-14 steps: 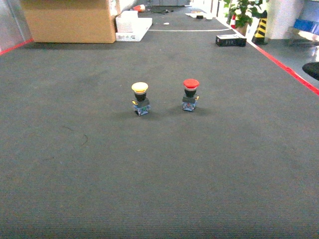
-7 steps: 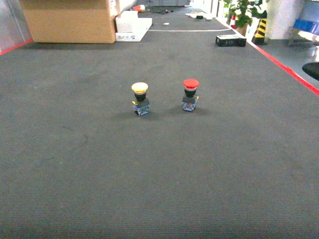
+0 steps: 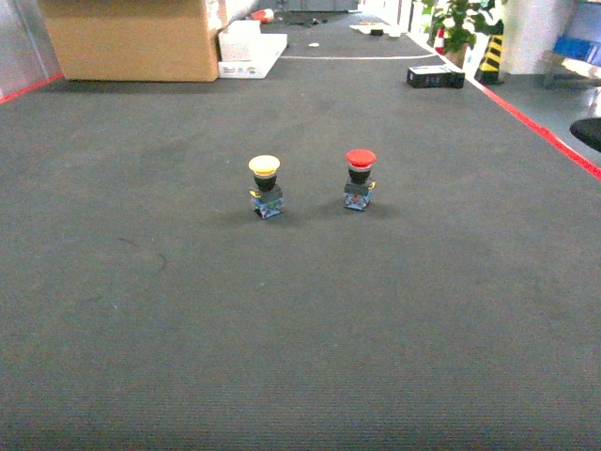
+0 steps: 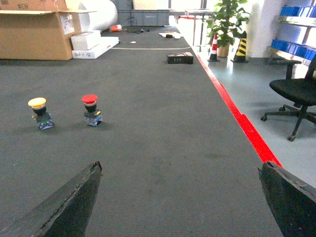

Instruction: Pick blue part to blue bin on bottom shelf

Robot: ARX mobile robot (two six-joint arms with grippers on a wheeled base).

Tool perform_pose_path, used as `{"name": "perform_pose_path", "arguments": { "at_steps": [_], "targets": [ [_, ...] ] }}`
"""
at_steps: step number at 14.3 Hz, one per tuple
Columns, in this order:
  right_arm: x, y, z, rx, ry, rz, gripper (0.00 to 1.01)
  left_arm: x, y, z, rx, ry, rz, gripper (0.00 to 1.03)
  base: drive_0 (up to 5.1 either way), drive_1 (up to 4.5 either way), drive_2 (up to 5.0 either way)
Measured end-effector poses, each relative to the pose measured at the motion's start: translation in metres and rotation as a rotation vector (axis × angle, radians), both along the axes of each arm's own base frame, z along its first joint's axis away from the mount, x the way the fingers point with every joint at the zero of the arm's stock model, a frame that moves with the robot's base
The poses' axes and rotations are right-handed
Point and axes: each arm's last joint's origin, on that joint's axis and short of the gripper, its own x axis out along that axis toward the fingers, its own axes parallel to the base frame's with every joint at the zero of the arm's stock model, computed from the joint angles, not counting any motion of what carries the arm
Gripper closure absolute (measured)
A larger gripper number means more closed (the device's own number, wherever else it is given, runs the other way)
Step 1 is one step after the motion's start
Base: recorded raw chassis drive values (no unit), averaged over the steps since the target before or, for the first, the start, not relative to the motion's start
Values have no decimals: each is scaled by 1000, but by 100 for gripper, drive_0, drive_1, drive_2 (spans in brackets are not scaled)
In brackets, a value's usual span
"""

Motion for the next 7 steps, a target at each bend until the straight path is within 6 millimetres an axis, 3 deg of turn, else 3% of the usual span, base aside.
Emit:
{"name": "perform_pose_path", "arguments": {
  "at_steps": [7],
  "targets": [
    [0, 0, 0, 0, -1, 0, 3, 0, 0, 0, 1, 2, 0, 59, 0, 0, 0]
  ]
}}
